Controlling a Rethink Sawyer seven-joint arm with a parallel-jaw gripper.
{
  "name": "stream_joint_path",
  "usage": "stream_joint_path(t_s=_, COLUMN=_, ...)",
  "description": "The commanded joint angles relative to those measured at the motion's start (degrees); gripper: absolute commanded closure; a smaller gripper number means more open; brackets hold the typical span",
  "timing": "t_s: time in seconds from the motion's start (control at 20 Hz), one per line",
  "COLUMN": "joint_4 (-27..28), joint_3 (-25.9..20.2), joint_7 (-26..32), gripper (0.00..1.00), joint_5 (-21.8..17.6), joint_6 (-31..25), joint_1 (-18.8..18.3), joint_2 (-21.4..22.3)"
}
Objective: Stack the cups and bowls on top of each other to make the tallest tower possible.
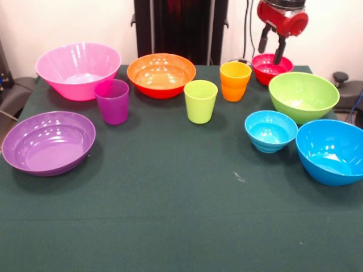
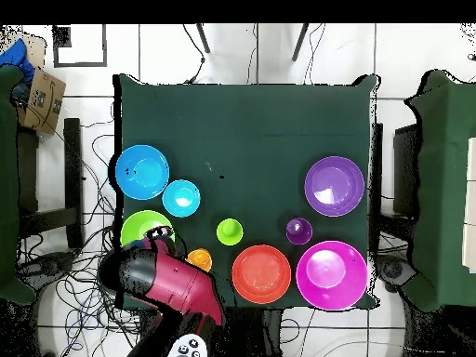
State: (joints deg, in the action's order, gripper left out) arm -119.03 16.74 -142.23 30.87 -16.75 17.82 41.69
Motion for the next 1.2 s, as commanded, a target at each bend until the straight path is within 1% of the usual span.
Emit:
stream_joint_path(t_s=0.05, joint_4=-1.2, joint_3=-11.7, joint_7=19.5, gripper=0.00, joint_5=-20.8, joint_6=3.6, joint_1=-7.6, joint_2=1.4)
stream_joint_path(t_s=0.1, joint_4=-1.4, joint_3=-12.8, joint_7=20.0, gripper=0.00, joint_5=-22.6, joint_6=3.6, joint_1=-8.8, joint_2=1.8)
stream_joint_path(t_s=0.35, joint_4=-0.2, joint_3=-15.3, joint_7=13.7, gripper=0.00, joint_5=-30.4, joint_6=4.1, joint_1=-11.2, joint_2=1.0)
stream_joint_path(t_s=0.55, joint_4=1.3, joint_3=-16.1, joint_7=9.7, gripper=0.00, joint_5=-34.4, joint_6=2.7, joint_1=-11.2, joint_2=0.8)
stream_joint_path(t_s=0.7, joint_4=2.4, joint_3=-16.5, joint_7=6.8, gripper=0.00, joint_5=-35.7, joint_6=2.0, joint_1=-10.5, joint_2=0.4)
stream_joint_path(t_s=0.85, joint_4=3.1, joint_3=-16.8, joint_7=5.1, gripper=0.00, joint_5=-36.3, joint_6=1.3, joint_1=-10.0, joint_2=0.3)
stream_joint_path(t_s=1.2, joint_4=5.1, joint_3=-16.1, joint_7=2.8, gripper=0.00, joint_5=-36.0, joint_6=-1.5, joint_1=-8.1, joint_2=0.3)
